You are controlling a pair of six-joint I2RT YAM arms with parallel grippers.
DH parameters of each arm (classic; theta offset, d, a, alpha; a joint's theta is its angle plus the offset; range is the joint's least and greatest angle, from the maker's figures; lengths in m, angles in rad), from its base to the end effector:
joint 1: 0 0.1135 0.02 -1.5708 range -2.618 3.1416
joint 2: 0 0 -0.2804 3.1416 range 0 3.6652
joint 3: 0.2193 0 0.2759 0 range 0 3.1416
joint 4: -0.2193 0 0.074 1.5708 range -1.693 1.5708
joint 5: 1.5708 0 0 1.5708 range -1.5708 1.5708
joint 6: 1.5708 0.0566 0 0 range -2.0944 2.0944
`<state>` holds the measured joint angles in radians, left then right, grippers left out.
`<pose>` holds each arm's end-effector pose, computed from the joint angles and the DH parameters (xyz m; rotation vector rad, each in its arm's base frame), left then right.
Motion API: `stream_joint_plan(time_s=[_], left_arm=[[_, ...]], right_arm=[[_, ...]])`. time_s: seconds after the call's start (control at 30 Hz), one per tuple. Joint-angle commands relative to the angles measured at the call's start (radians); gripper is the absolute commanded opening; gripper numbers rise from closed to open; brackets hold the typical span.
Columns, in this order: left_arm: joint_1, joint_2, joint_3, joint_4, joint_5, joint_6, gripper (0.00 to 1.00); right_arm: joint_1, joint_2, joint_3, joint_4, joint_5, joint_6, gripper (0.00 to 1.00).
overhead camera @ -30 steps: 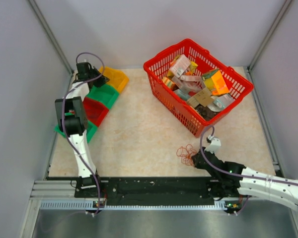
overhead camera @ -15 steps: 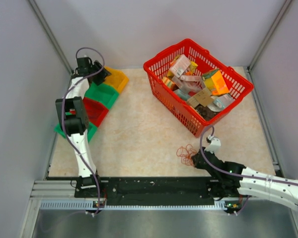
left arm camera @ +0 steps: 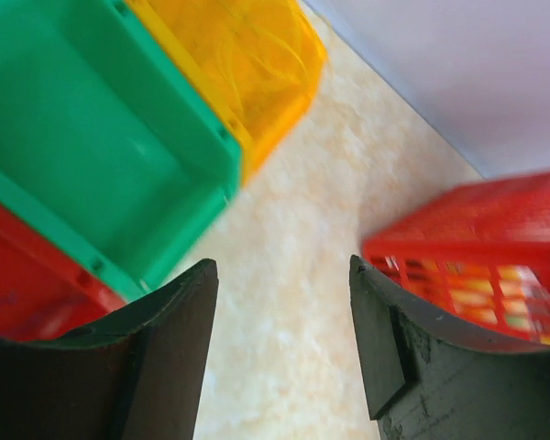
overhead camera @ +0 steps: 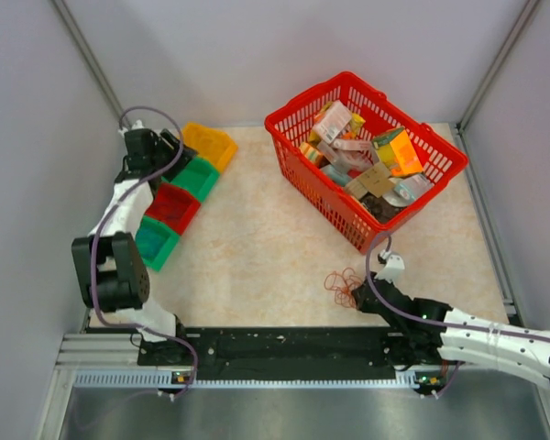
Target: Untangle the cables
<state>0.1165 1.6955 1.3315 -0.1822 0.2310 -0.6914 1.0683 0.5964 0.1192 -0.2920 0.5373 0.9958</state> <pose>0.4367 0.0381 0.2849 -0.7167 2.0339 -0.5825 0.0942 0.1113 0.1153 0.1802 2.2508 0.4990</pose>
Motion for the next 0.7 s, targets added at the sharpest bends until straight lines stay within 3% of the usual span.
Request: stream_joint_plan(time_s=[0.0,0.17,0.37,0.57,0.67], left_arm=[[-0.107,-0.239,-0.231,0.220,0.085,-0.013,0.64],[-0.361,-0.417,-0.492,0.294,0.135,0.030,0.63],[-0.553,-0.548,-0.687,0.339,0.310,0.090,0.68],[-0.806,-0.540,-0.818,0.406,0.341,0.064,0.68],[-0.897,-0.501,-0.810,0.440,0.350,0.055,0.68]], right_arm=[[-0.010,0.043,0.040,0.114,-0.123,-0.113,0.01],[-0.011,0.150,0.071,0.321,-0.284,-0.216,0.03],[-0.013,0.267,0.137,0.473,-0.373,-0.264,0.02],[-0.022,0.223,0.187,0.435,-0.343,-0.283,0.02],[-0.022,0.148,0.186,0.386,-0.323,-0.286,0.02]])
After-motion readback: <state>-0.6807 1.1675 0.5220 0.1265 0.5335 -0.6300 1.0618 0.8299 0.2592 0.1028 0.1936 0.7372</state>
